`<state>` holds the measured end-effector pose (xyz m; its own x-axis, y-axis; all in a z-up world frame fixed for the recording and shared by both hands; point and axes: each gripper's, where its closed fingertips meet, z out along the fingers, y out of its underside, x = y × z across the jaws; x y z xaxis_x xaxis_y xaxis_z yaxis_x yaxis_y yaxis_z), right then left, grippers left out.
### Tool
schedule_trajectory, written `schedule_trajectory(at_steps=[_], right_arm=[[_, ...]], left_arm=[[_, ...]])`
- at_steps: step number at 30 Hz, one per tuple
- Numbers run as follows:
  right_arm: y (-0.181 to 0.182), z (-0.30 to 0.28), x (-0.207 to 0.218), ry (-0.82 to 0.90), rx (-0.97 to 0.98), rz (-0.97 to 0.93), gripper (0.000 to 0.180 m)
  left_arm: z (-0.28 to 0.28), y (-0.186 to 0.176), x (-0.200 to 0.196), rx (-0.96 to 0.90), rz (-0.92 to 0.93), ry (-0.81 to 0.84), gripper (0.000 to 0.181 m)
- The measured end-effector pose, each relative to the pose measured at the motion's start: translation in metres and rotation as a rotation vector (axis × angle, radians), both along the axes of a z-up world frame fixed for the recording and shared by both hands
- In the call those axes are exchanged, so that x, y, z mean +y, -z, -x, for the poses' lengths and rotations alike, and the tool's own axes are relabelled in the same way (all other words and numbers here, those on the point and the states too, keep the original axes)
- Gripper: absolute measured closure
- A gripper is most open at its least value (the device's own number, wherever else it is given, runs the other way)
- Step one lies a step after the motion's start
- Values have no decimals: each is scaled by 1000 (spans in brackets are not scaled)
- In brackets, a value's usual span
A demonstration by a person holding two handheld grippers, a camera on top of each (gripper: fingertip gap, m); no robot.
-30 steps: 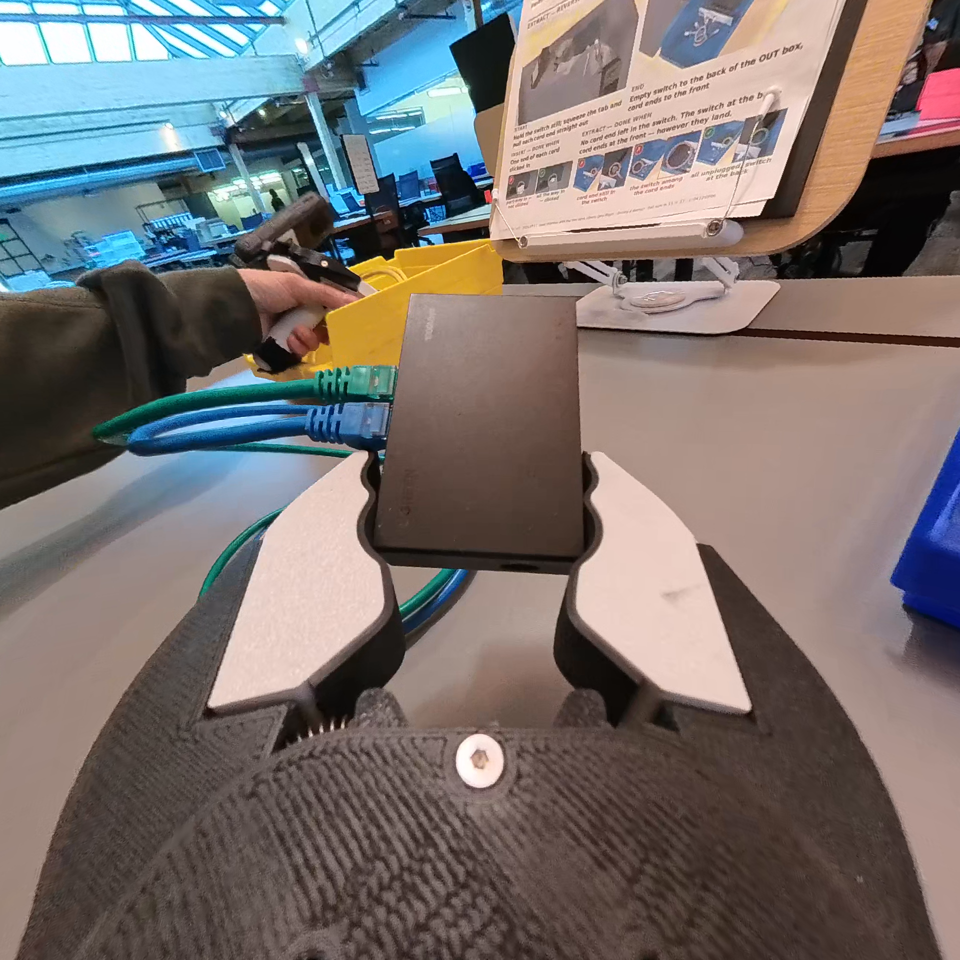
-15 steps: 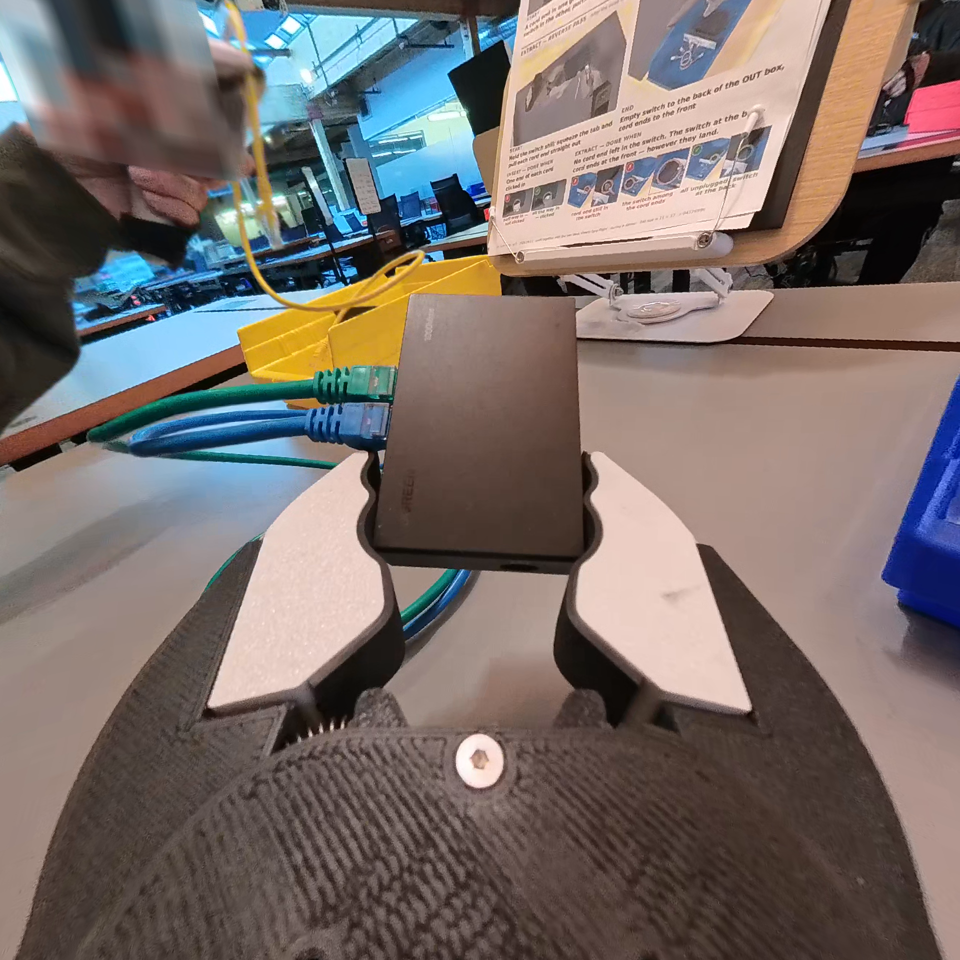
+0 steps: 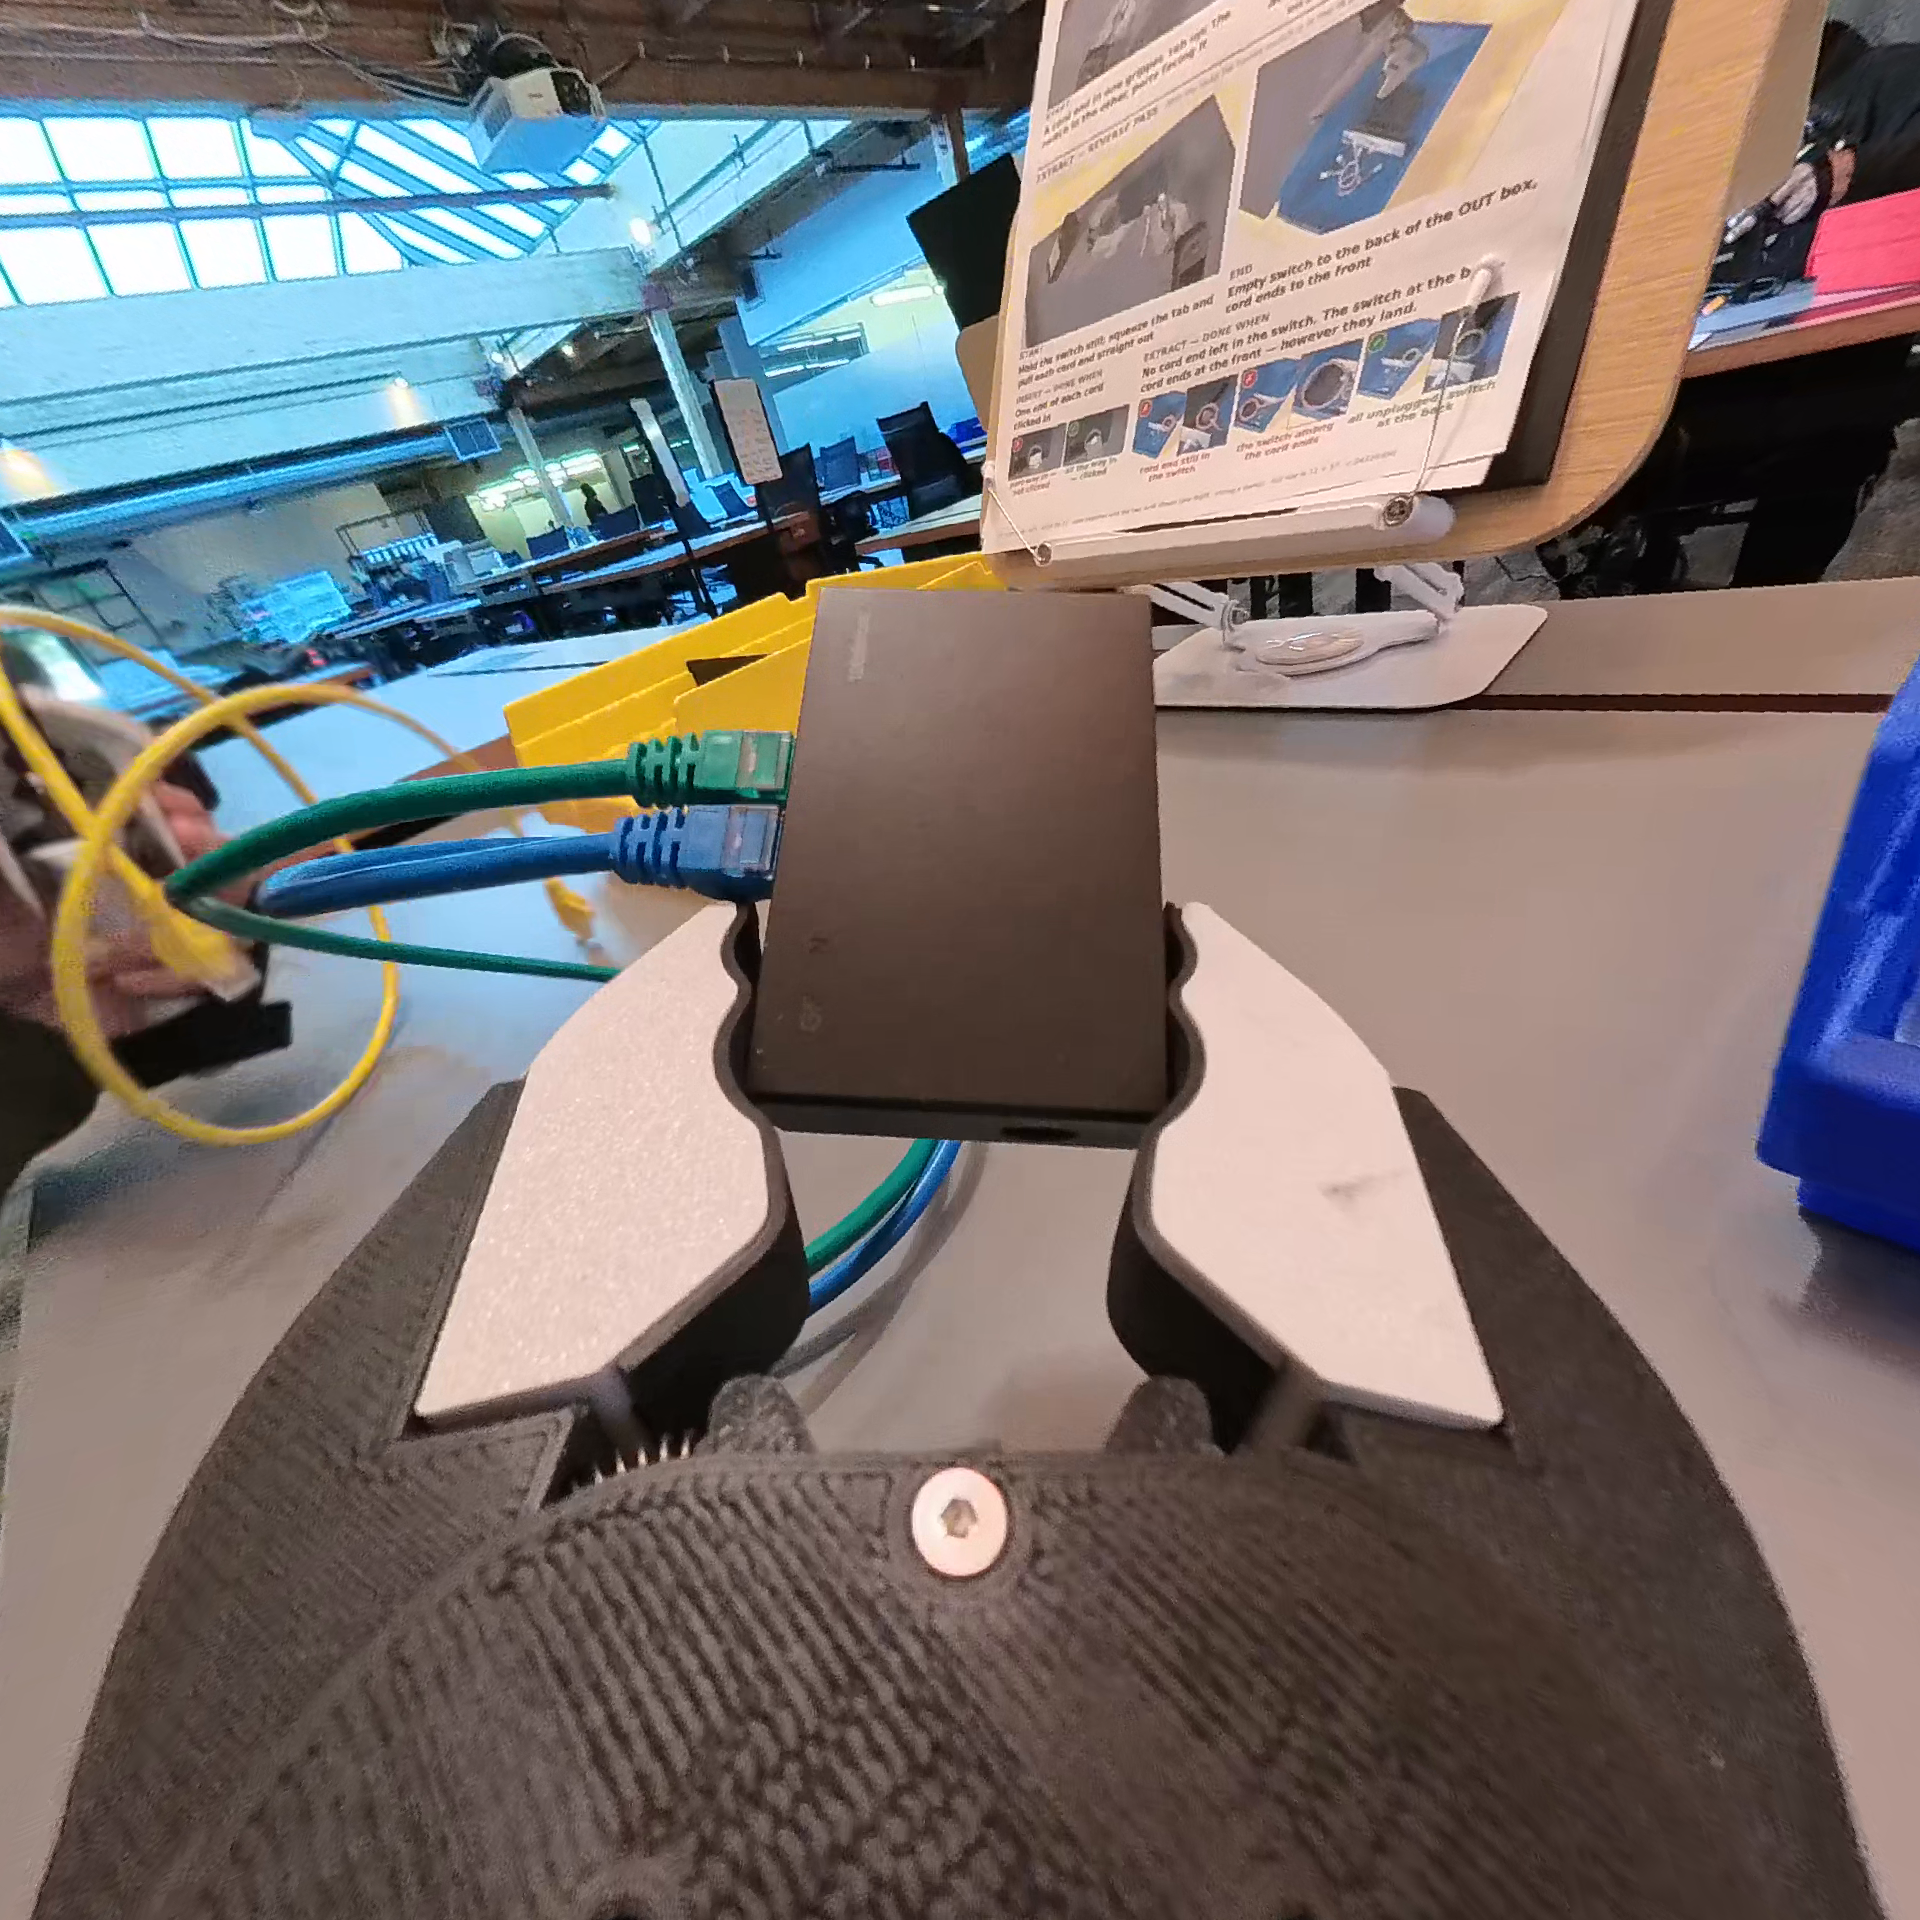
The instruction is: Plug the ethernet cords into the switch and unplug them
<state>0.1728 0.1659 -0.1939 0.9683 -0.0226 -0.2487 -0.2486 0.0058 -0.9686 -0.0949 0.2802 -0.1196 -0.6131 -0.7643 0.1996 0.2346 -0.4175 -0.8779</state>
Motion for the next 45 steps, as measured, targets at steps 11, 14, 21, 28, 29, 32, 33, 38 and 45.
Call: schedule_trajectory(at_steps=[11, 14, 21, 28, 29, 32, 33, 38, 45], right_arm=[[1, 2, 3, -7, -24, 17, 106], [2, 3, 4, -8, -32, 22, 106], [3, 4, 5, -10, -38, 30, 106], [2, 4, 6, -9, -45, 28, 106], [2, 4, 5, -10, -42, 24, 106], [2, 3, 5, -12, -31, 21, 106], [2, 3, 5, -13, -29, 22, 106], [3, 5, 7, -23, -41, 31, 106], [4, 8, 8, -25, -62, 42, 106]], left_arm=[[47, 101, -3, 663, -154, -144, 164], [73, 133, -5, 938, -192, -101, 150], [103, 161, 77, 1315, -31, -529, 143], [141, 178, 167, 1718, -403, -880, 153], [158, 175, 182, 1796, -469, -939, 148], [214, 161, 216, 2022, -719, -1101, 136], [231, 152, 227, 2059, -813, -1185, 136], [220, 136, 226, 1736, -712, -1280, 144], [95, 129, 79, 997, -753, -483, 148]])
